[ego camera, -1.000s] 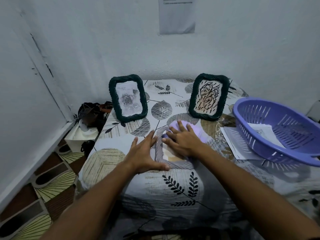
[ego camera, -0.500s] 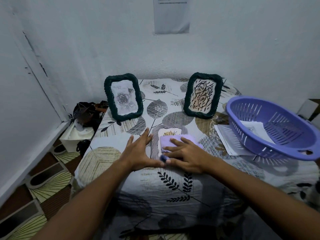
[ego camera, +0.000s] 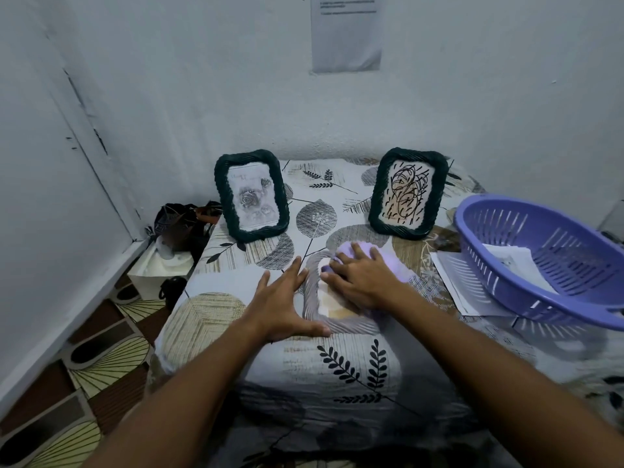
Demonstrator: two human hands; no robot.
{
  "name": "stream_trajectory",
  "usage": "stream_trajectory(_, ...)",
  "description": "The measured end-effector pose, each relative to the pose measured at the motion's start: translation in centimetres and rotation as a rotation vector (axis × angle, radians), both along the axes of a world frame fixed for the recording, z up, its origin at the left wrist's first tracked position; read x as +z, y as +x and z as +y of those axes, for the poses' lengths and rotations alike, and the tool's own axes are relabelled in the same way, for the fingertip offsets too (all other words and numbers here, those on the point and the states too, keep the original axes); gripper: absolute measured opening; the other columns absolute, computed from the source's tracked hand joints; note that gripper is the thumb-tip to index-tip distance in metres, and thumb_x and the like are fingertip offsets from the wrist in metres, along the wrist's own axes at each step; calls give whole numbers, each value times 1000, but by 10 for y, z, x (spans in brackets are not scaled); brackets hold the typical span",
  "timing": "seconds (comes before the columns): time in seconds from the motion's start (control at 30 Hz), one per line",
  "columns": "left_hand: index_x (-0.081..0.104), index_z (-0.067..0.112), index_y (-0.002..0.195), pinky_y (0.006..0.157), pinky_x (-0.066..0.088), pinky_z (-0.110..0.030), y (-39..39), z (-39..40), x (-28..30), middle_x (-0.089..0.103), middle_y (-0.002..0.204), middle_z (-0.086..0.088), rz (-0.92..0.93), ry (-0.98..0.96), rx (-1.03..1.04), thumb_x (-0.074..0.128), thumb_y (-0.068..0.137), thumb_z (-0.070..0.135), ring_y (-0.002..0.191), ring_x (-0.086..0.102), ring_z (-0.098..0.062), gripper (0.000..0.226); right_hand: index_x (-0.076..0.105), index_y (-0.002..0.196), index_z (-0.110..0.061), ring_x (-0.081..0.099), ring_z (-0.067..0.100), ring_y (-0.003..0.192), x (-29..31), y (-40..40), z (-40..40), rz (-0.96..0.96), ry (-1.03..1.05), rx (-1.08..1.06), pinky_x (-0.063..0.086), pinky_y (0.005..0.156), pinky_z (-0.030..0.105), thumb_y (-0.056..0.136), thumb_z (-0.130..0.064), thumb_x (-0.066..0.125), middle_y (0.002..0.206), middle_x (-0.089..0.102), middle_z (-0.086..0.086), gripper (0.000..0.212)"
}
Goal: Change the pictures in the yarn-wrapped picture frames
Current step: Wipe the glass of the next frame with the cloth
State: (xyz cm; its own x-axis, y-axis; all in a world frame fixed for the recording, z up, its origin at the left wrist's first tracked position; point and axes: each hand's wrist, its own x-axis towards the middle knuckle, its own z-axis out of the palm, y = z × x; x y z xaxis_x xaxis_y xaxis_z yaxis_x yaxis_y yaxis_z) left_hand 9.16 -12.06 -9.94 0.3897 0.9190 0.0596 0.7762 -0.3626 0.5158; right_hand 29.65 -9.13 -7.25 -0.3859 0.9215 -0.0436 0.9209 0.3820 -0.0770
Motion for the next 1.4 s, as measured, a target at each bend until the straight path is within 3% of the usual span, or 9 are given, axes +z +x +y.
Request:
stream_trajectory(0.2, -16, 18, 151, 120, -6, -43, 1, -1, 0, 23, 156, 10, 17, 0, -10, 59, 44, 91, 139, 11, 4, 149, 23, 151, -25, 6, 24, 148, -10, -11, -16, 47, -5, 87, -3, 118, 52, 98, -57, 12, 160, 16, -1, 63)
stream_trajectory(0.37, -16, 18, 151, 120, -7, -42, 0, -2, 1, 25, 156, 13, 3, -12, 1, 57, 40, 93, 144, 13, -1, 153, 47, 139, -33, 23, 19, 145, -5, 23, -34, 107, -1, 322, 14, 116, 46, 93, -66, 10, 152, 35, -7, 68)
stream_trajectory(0.43, -16, 19, 151, 120, -7, -43, -1, -2, 1, 22, 157, 12, 11, -9, -1, 56, 40, 94, 144, 12, -2, 152, 51, 134, -37, 28, 16, 142, -4, 41, -34, 118, 15, 323, 17, 116, 42, 90, -69, 6, 147, 41, -11, 72)
stream_trajectory(0.63, -14, 21, 151, 120, -6, -44, 0, 0, 0, 19, 158, 12, 33, 10, 0, 59, 43, 91, 145, 12, -1, 148, 46, 139, -35, 22, 24, 144, 2, 43, -7, -28, 123, 120, 15, 114, 45, 93, -62, 3, 150, 41, -6, 68)
stream_trajectory(0.73, -12, 20, 152, 120, -6, -44, 0, 0, 1, 23, 157, 12, 25, 9, 5, 61, 43, 90, 144, 13, 0, 149, 39, 144, -29, 12, 26, 147, 4, 19, 1, 1, 36, 57, 6, 117, 49, 99, -54, 16, 156, 29, -1, 56)
stream_trajectory(0.93, -14, 18, 152, 120, -6, -43, 1, -1, 2, 29, 155, 10, -3, -4, 4, 62, 45, 88, 144, 16, -2, 149, 26, 150, -28, 5, 24, 148, -6, -2, -20, 49, -30, 159, -3, 118, 51, 99, -55, 17, 159, 16, -3, 58)
stream_trajectory(1.07, -13, 18, 152, 120, -5, -42, 0, -2, 1, 29, 155, 11, -15, -1, 8, 63, 44, 88, 144, 18, -3, 149, 37, 145, -32, 8, 22, 148, -3, 10, -39, 66, -69, 302, 2, 117, 48, 94, -61, 14, 157, 22, -6, 63)
stream_trajectory(1.2, -11, 20, 152, 120, -5, -43, 0, -2, 2, 23, 157, 11, -1, -6, 3, 57, 41, 93, 144, 16, -4, 149, 50, 138, -33, 20, 17, 146, 0, 32, -53, 140, -65, 362, 10, 118, 45, 99, -54, 26, 151, 35, -8, 50)
stream_trajectory(1.4, -10, 19, 152, 120, -6, -44, 0, 0, 1, 24, 156, 11, 10, 2, 3, 59, 42, 91, 145, 16, -5, 149, 58, 130, -34, 34, 18, 140, 11, 59, -45, 35, 22, 301, 20, 113, 41, 88, -70, 7, 143, 48, -9, 75)
